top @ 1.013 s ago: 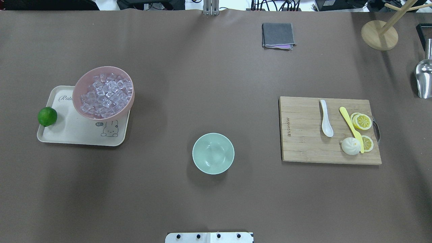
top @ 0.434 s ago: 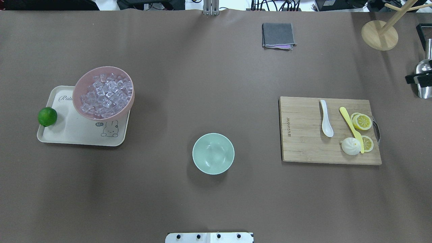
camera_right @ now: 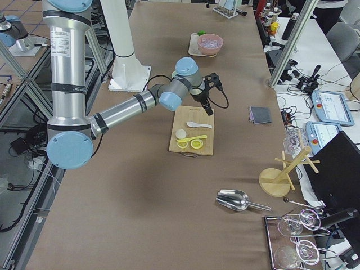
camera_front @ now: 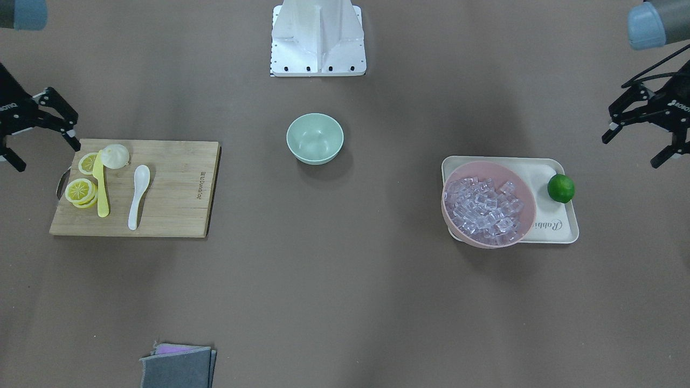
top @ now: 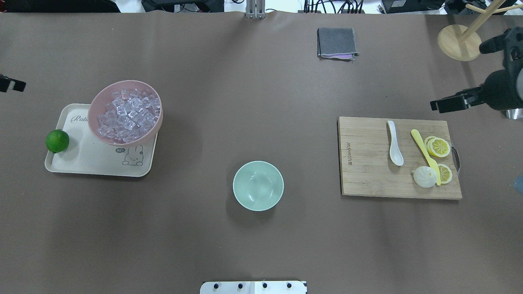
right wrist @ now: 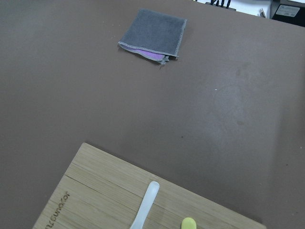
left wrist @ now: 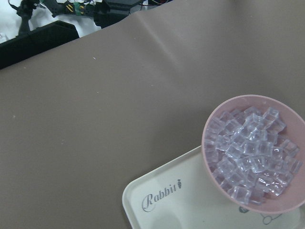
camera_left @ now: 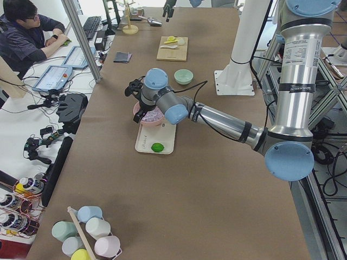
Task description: Put spoon and ice into bowl
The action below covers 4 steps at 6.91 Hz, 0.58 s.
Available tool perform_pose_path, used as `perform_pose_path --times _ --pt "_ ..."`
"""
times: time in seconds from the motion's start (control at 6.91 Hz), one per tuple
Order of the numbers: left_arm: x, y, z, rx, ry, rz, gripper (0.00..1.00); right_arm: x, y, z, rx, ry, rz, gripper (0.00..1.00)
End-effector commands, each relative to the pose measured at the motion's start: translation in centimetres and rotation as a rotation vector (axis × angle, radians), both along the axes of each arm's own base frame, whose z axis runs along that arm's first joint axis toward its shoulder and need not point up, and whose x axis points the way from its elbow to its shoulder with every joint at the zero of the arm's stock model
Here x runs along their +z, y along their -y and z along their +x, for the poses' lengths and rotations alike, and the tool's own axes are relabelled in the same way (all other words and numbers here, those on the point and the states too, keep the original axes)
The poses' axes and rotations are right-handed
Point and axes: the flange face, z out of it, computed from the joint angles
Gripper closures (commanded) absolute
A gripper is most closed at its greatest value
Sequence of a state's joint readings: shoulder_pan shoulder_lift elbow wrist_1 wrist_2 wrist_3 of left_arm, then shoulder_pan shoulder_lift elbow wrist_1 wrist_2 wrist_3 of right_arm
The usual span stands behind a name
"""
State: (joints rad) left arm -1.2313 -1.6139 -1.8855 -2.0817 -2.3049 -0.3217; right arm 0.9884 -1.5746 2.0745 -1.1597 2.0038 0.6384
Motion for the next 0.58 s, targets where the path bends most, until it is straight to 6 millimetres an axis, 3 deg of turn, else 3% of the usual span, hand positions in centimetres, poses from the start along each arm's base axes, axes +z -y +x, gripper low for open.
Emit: perform_pose_path --times 0.0,0.29,0.43 --pt "0.1 -0.3 5.4 -0.003 0.077 0.027 0.01 -2.9 -1.4 -4.7 0.065 -0.049 -0.068 0.01" --pt "-0.7 -0.6 10.6 0.016 0.129 0.083 0.04 -3.2 -2.0 -6.8 0.065 -0.069 -0.042 0.00" --pt "-1.6 0.0 13.4 0.013 0.153 0.122 0.12 -3.2 -2.1 -7.0 0.062 -0.071 -0.038 0.00"
